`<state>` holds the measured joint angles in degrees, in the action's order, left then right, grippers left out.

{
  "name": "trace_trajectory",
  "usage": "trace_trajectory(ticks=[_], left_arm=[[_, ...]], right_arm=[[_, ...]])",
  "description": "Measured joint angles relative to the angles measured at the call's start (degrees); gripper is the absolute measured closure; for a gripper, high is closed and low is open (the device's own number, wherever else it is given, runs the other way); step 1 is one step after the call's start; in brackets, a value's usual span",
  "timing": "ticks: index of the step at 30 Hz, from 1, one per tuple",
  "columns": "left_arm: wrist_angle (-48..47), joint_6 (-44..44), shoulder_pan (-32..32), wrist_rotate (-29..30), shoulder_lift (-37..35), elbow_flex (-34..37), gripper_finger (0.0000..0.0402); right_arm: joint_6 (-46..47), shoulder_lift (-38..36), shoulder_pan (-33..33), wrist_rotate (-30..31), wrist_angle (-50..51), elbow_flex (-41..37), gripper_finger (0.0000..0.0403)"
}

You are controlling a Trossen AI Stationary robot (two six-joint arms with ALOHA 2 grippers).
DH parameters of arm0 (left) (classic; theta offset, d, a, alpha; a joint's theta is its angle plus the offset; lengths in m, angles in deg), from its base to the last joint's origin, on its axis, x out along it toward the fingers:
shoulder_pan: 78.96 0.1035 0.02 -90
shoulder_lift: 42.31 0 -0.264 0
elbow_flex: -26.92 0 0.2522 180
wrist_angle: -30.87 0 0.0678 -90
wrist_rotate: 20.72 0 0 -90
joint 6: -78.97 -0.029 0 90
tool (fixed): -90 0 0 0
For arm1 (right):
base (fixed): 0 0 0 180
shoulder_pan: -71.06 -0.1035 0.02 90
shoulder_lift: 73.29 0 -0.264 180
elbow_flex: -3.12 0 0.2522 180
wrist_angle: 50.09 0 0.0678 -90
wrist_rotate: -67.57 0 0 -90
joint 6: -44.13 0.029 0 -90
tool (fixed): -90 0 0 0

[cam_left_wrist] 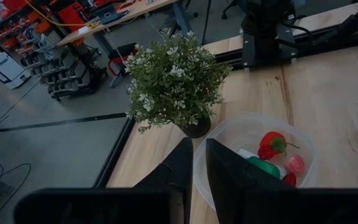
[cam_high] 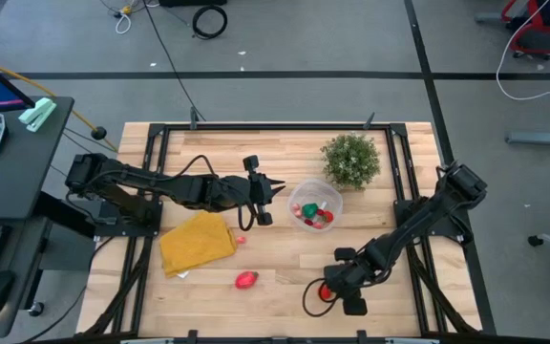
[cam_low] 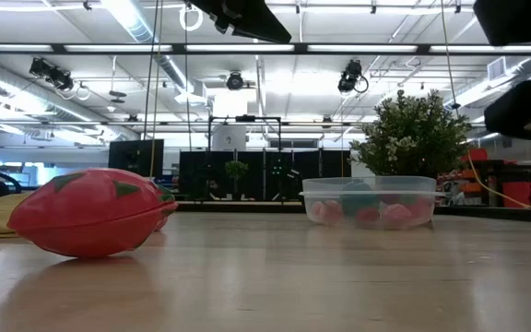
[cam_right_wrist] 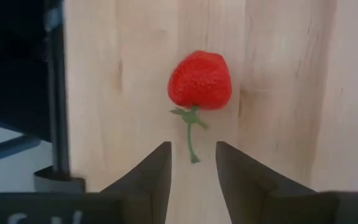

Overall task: Pick and placing Produce into tupperware
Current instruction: Put the strawberry into the transparent bin

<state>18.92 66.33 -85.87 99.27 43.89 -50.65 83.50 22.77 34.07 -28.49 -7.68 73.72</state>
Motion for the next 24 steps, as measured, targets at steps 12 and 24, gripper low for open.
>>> trace_trajectory(ticks=[12, 24], left_arm=[[0.3, -1.6, 1.0, 0.0, 0.0, 0.0, 0.0356], [1.7, -1.6, 3.0, 0.0, 0.0, 0.0, 0.0362]], right_arm=[[1.6, 2.6, 0.0, -0.1, 0.0, 0.0, 0.0268], [6.0, 4.4, 0.7, 1.7, 0.3, 0.0, 0.0391]])
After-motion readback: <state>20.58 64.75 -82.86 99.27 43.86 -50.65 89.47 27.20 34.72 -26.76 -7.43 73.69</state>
